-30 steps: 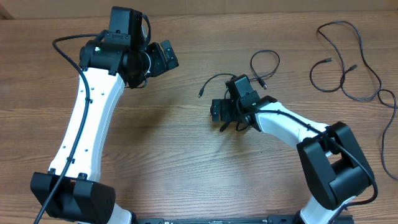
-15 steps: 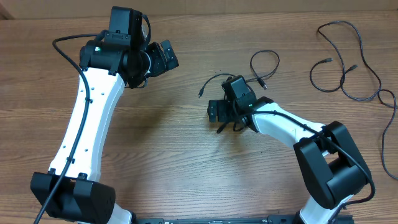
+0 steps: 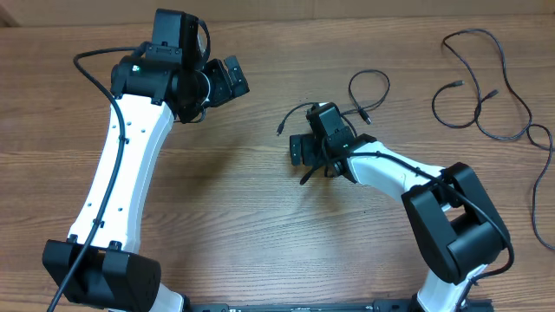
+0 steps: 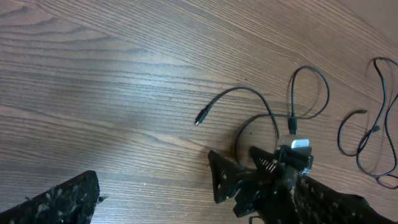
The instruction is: Untangle cables
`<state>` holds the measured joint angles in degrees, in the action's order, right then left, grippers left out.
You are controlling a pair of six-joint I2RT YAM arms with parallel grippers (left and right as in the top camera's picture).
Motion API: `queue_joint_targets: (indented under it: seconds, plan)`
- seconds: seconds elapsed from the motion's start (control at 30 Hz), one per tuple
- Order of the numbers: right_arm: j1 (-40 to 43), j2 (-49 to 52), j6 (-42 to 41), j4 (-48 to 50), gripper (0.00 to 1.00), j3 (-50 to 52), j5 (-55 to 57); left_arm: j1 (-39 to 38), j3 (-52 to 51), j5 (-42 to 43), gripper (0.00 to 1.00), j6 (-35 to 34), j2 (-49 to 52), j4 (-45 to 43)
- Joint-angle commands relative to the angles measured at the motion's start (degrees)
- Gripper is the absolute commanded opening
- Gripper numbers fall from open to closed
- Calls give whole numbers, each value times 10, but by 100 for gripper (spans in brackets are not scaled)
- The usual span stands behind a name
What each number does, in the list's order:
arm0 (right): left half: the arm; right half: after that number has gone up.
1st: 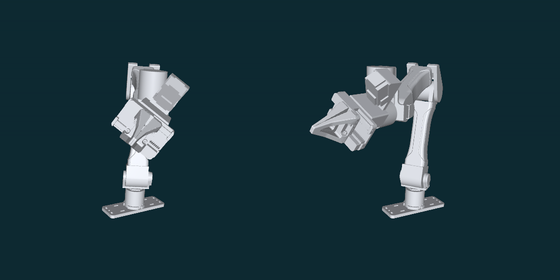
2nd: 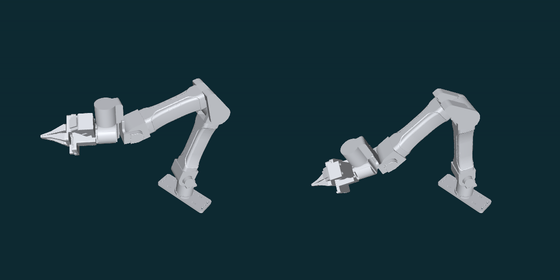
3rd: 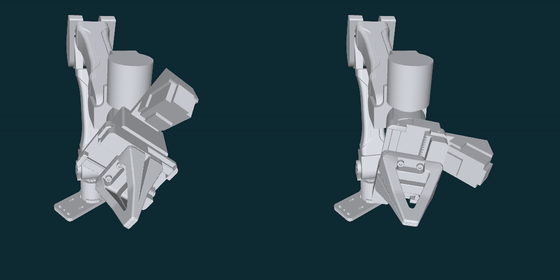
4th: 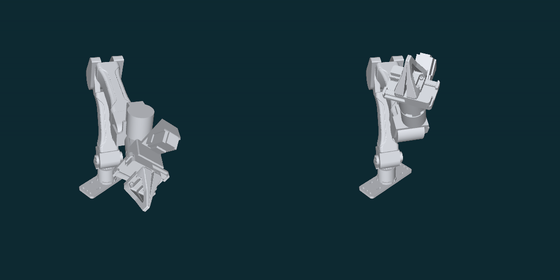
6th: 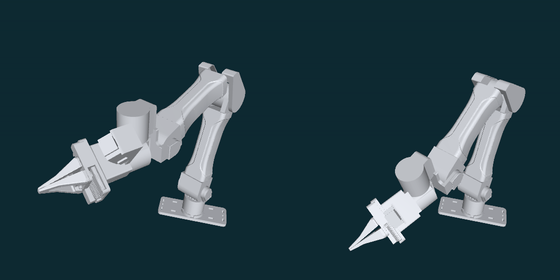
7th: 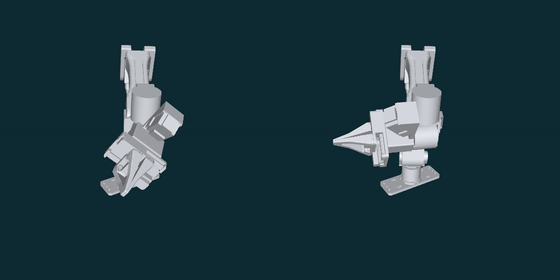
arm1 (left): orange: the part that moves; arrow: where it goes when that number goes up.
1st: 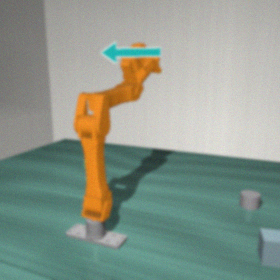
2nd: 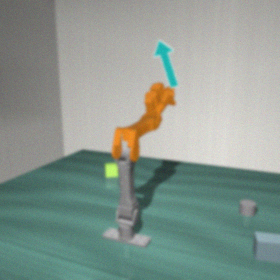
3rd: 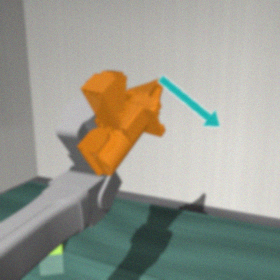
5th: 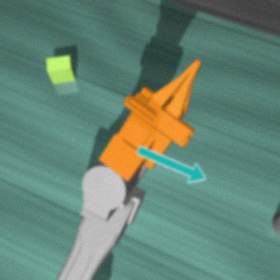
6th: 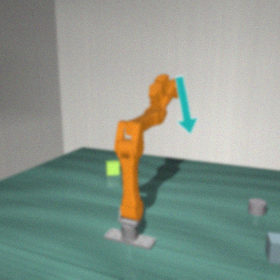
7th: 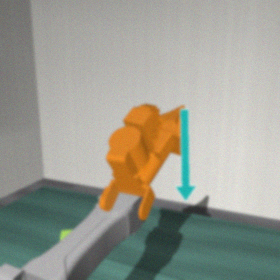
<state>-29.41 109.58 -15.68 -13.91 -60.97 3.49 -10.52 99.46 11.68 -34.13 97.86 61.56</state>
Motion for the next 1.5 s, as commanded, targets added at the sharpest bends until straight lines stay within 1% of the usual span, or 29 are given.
queue_joint_targets:
  seconds: [0.0,0.07,0.1,0.23,0.3,0.37,0.4,0.5,0.6,0.73,0.8,0.87,1.03,1.1,1.33,1.37,1.43,1.47]
  plan:
    - [-3,26,38,-6,95,18,12,-4,-2,-7,100,9,7,-1]
    - [-3,26,38,-17,84,18,7,-4,-2,-7,100,9,7,-1]
    - [-3,28,38,-26,74,18,2,-4,-2,-7,100,9,7,-1]
    - [-6,43,38,-61,48,18,-17,-4,-2,-7,100,9,7,-1]
    - [-10,58,38,-65,30,18,-16,-4,-2,-7,99,9,7,-1]
    - [-11,71,38,-55,8,18,-16,-4,-2,-7,99,9,7,-1]
    - [-11,73,38,-44,4,18,-15,-4,-2,-7,100,9,7,-1]
    - [0,72,38,-5,4,12,16,-4,-2,-7,100,9,7,-1]
    - [26,72,43,30,4,-7,86,-4,-2,-7,100,9,7,-1]
    - [78,72,114,104,4,-18,98,-4,-2,-7,100,9,7,-1]
    - [107,73,132,147,4,-18,98,-4,-2,-7,99,9,7,-1]
    - [135,73,132,184,4,-18,85,-4,-2,-7,100,9,7,-1]
    - [201,73,120,274,4,-21,-23,-4,-2,-7,100,9,7,-1]
    - [213,73,110,278,4,-33,-41,-4,-2,-7,100,9,7,-1]
    - [214,73,117,268,4,-82,-41,-4,-2,-7,100,9,7,-1]
    - [214,73,116,256,8,-95,-41,-4,-2,-7,99,9,7,-1]
    - [213,72,112,209,22,-128,-48,-4,-2,-7,100,9,7,-1]
    - [211,71,112,181,22,-145,-57,-4,-2,-7,100,9,7,-1]
